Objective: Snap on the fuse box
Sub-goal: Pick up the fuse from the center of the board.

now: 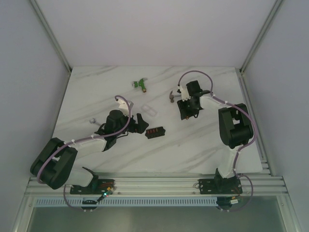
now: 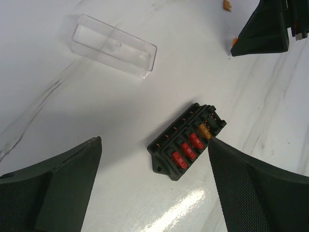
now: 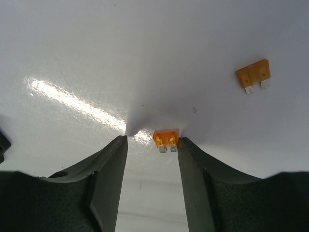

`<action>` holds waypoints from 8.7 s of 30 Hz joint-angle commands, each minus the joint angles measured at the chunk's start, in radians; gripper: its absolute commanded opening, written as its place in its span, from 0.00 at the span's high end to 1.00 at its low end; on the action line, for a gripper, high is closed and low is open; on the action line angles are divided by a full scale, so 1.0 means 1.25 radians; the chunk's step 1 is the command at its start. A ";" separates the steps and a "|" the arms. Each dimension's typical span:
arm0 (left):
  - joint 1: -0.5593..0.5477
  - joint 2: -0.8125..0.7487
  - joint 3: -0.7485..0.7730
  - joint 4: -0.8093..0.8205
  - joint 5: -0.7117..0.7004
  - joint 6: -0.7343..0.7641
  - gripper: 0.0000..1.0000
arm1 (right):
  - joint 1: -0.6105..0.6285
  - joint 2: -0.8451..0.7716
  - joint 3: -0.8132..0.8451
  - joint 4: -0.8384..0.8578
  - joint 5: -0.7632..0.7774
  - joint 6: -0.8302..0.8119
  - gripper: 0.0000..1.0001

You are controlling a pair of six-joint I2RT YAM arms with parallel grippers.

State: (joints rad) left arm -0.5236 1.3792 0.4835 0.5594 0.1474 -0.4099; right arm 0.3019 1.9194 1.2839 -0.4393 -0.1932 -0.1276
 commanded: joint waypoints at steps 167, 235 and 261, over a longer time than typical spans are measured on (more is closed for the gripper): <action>-0.216 0.295 0.211 0.426 -0.117 -0.046 0.80 | 0.162 -0.453 -0.350 0.481 -0.004 0.639 0.81; -0.110 0.055 0.177 0.300 0.570 0.059 1.00 | 0.037 -0.541 -0.215 0.159 -0.792 -0.110 0.66; -0.119 0.070 0.164 0.327 0.581 0.036 1.00 | 0.036 -0.549 -0.210 0.146 -0.833 -0.139 0.82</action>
State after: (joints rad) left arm -0.6689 1.4597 0.7040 0.9203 0.8455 -0.3656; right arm 0.3504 1.2400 0.9825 -0.2516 -1.1927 -0.2829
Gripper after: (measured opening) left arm 0.076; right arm 0.207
